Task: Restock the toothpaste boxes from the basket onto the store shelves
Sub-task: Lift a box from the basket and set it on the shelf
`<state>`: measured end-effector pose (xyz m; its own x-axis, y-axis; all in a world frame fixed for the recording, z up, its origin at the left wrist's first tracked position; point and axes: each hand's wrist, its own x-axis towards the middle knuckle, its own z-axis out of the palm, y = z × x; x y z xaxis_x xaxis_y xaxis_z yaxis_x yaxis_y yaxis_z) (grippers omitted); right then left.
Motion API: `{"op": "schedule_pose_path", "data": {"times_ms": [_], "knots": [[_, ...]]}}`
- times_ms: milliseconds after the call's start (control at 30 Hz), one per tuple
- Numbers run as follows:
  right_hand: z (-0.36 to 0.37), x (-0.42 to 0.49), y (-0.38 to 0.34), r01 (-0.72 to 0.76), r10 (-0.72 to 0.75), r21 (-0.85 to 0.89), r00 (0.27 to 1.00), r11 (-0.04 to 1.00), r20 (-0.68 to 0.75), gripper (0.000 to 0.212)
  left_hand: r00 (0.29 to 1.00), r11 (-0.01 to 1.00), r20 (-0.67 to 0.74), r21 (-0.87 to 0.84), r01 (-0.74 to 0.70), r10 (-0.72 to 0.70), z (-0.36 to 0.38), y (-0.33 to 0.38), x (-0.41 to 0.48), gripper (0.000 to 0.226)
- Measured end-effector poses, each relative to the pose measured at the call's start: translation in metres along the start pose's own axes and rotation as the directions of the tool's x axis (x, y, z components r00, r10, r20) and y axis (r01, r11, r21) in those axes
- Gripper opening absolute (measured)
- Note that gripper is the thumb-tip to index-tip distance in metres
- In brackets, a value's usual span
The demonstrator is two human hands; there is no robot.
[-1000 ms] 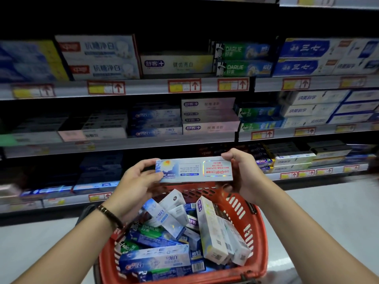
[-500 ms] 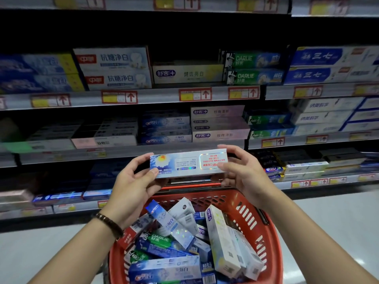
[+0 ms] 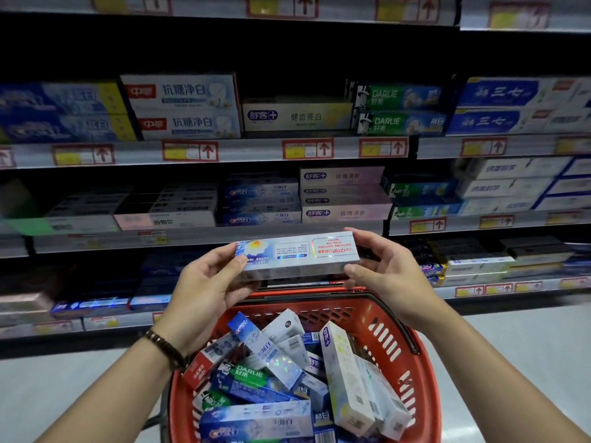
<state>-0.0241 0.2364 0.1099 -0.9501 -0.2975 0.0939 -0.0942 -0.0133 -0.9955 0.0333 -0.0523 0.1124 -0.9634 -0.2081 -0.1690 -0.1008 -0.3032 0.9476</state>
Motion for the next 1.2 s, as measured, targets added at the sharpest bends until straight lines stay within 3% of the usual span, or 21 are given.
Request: {"op": "schedule_pose_path", "data": {"times_ms": [300,700,833,1033,1200], "knots": [[0.0012,0.0009,0.0029,0.047,-0.041,0.074,0.996,0.996,-0.075,0.059,0.998,0.999,0.056,-0.008,-0.038,0.038,-0.0067,0.0011,-0.0010,0.056],[0.0054,0.0006,0.0000,0.084,-0.059,0.102,0.973,0.991,-0.223,0.038,0.997,0.998,0.069,-0.060,-0.029,0.033,-0.0001,0.0021,-0.0020,0.049],[0.0043,0.0010,0.0015,0.085,-0.059,0.123,0.978,0.989,-0.201,0.027,0.999,0.998,0.032,-0.057,-0.031,0.033,0.0003,0.0025,-0.0021,0.053],[0.0035,0.0021,0.0019,0.031,-0.003,0.146,0.983,0.989,-0.186,0.015,0.996,0.999,-0.078,-0.012,-0.051,0.050,0.0003,0.0003,-0.0003,0.042],[0.0073,0.0011,0.0015,0.013,0.016,0.125,0.974,0.992,-0.224,0.007,0.991,0.996,-0.104,0.033,-0.078,0.081,-0.0002,-0.0012,-0.0001,0.056]]}}
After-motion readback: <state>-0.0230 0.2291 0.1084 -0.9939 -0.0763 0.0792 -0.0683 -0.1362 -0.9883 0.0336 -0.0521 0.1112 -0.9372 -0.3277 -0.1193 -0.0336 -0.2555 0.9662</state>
